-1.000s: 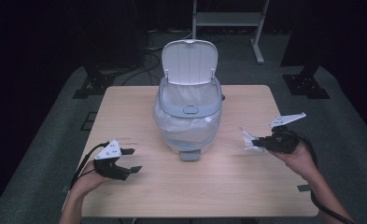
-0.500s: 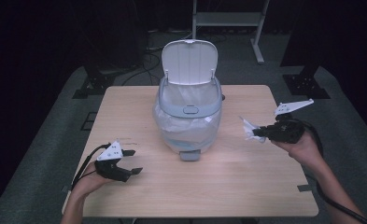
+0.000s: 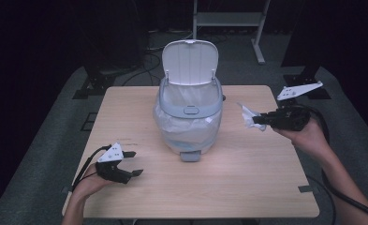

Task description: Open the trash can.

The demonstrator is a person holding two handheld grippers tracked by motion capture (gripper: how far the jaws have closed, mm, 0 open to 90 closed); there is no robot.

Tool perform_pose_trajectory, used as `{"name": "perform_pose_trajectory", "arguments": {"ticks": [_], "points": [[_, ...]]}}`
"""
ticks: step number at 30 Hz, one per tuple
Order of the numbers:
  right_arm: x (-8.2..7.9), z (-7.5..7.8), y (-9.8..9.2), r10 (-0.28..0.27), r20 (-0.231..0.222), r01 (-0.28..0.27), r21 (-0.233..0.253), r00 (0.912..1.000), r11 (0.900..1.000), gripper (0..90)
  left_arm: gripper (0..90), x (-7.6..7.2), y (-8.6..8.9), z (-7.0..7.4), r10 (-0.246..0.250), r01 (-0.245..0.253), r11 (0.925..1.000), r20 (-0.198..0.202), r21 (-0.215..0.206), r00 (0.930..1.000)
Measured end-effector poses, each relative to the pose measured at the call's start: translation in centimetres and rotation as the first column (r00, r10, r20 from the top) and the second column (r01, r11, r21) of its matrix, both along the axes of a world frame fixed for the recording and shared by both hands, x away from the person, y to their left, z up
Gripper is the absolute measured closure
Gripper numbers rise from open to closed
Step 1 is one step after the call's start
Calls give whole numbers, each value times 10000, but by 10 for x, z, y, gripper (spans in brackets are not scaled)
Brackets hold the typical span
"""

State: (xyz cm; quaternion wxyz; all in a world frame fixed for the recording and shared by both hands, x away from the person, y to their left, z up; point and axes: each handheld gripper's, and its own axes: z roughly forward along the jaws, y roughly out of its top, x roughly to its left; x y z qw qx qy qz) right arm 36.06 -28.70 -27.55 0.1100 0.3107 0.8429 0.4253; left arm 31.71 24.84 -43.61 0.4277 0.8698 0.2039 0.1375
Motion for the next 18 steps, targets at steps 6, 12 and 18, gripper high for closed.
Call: {"name": "perform_pose_trajectory", "arguments": {"ticks": [6, 12, 18], "points": [[2, 13, 7, 176, 67, -176, 35, 9998, 9998, 849, 253, 0, 1, -1, 71, -71, 10000, 25, -38, 10000], [3, 27, 11, 263, 278, -264, 23, 9993, 9996, 849, 246, 0, 2, -2, 111, -111, 9999, -16, -19, 9999], [6, 40, 14, 317, 363, -321, 110, 9988, 9994, 849, 238, 0, 2, -2, 121, -122, 9999, -28, -17, 9999]]}}
